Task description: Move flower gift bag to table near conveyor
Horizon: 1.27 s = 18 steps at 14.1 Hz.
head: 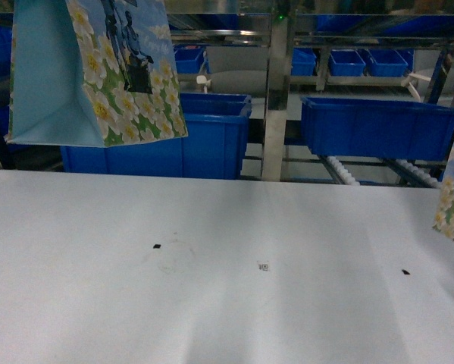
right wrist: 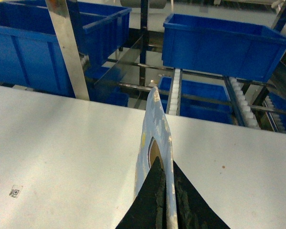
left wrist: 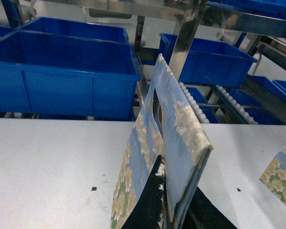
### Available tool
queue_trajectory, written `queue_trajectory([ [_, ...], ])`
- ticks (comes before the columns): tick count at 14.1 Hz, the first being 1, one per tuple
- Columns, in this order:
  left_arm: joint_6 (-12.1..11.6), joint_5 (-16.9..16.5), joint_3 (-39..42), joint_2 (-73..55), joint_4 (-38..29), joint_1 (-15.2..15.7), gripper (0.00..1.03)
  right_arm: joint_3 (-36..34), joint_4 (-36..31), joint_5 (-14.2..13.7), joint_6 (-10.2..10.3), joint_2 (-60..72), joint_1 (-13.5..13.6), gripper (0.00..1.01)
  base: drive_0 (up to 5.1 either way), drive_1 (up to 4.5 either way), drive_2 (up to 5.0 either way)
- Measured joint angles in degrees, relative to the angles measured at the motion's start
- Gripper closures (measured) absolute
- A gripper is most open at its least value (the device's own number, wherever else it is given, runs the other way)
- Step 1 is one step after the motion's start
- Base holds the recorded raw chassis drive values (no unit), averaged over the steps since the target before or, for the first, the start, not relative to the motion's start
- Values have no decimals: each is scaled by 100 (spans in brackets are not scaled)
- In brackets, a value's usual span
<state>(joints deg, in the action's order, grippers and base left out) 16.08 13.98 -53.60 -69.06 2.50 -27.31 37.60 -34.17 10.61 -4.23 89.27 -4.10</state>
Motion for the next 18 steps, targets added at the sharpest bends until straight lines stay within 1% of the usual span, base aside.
queue_trajectory([
  [3,0,-4,0,0,-2,-2,101,-179,-328,-52,205,396,37,99,0,0,0],
  [6,0,-2,0,0,0,0,101,-118,-627,-50,341,901,81,99,0,0,0],
  [7,0,-2,0,0,-2,-2,101,-68,-772,-50,343,1123,116,99,0,0,0],
  [9,0,-2,0,0,0,-2,101,83,-1032,70,369,1512,160,99,0,0,0],
  [11,0,-2,0,0,-2,0,101,289,-1174,81,409,1797,116,99,0,0,0],
  [12,2,-2,0,0,0,0,101,295,-1239,192,468,1836,66,99,0,0,0],
  [13,0,-2,0,0,0,0,101,284,-1187,249,468,1836,70,99,0,0,0],
  [14,0,-2,0,0,-2,-2,101,264,-1139,247,463,1836,74,97,0,0,0],
  [15,0,-4,0,0,0,-2,101,260,-1143,247,463,1836,79,86,0,0,0],
  [17,0,-2,0,0,-2,0,101,260,-1163,249,463,1836,83,60,0,0,0],
  [18,0,-2,0,0,0,0,101,260,-1163,249,463,1836,85,49,0,0,0],
])
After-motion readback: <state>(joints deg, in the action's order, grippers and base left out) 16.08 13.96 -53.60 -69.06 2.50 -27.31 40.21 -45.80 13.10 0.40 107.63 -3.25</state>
